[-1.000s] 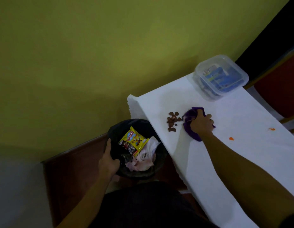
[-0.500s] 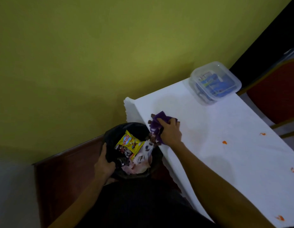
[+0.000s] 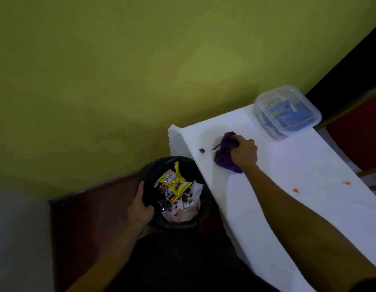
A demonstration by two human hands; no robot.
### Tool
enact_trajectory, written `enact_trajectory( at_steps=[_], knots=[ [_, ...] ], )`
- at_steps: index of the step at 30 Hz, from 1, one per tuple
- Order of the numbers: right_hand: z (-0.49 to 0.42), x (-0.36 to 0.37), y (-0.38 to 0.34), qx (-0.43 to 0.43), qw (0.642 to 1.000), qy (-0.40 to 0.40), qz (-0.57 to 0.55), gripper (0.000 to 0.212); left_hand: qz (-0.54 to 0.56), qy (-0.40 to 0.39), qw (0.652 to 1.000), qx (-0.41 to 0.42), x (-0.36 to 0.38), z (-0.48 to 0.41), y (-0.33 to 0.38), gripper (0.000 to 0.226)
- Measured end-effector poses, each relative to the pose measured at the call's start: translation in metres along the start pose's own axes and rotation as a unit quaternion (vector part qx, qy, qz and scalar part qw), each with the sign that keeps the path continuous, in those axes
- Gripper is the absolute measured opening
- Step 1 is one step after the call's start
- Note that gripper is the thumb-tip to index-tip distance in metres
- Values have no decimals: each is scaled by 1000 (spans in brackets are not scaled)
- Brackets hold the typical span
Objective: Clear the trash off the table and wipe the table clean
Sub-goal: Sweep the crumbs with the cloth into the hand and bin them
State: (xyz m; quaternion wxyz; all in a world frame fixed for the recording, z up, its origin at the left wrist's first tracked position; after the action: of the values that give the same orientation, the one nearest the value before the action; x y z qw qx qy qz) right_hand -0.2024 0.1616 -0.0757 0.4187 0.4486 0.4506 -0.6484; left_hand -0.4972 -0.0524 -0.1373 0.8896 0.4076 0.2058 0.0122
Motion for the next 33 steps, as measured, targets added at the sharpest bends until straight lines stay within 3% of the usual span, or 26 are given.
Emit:
enact_trajectory(
  at_steps=[4,11,17,23,29,31,33],
  knots=[
    [-11,21,-17,-44,994,-70,70,53,20,18,1000,-5,-8,5,-4,93],
    [19,50,-62,-199,974,-79,74,59,49,18,999,-16,-10,9,-13,94],
    [78,73,-65,-330,926,-166,79,39,59,19,998,-14,-6,12,-13,93],
    [70,39,-12,-218,975,-18,-49,52,60,33,997,-18,-12,15,-16,96],
    [45,2,17,-60,988,102,-99,48,66,43,996,-43,-18,21,-19,95],
    [43,4,17,-19,990,98,-96,44,63,42,996,-46,-19,21,-20,95],
    [42,13,15,-38,999,-1,-33,44,61,40,996,-46,-19,20,-19,94]
  ],
)
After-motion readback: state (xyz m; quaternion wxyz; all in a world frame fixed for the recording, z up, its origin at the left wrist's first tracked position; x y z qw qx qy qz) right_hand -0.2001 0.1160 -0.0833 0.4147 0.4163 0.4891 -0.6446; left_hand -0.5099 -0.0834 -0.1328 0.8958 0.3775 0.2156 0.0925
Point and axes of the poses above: each hand's wrist, its own z-axis away from the middle knuckle, its own x-axis out of the palm, y = z × x, the point moved 1 cm from there along -z, towards the middle knuckle, and after that the axes turned 11 degrees about z, right-handed, at the moved point
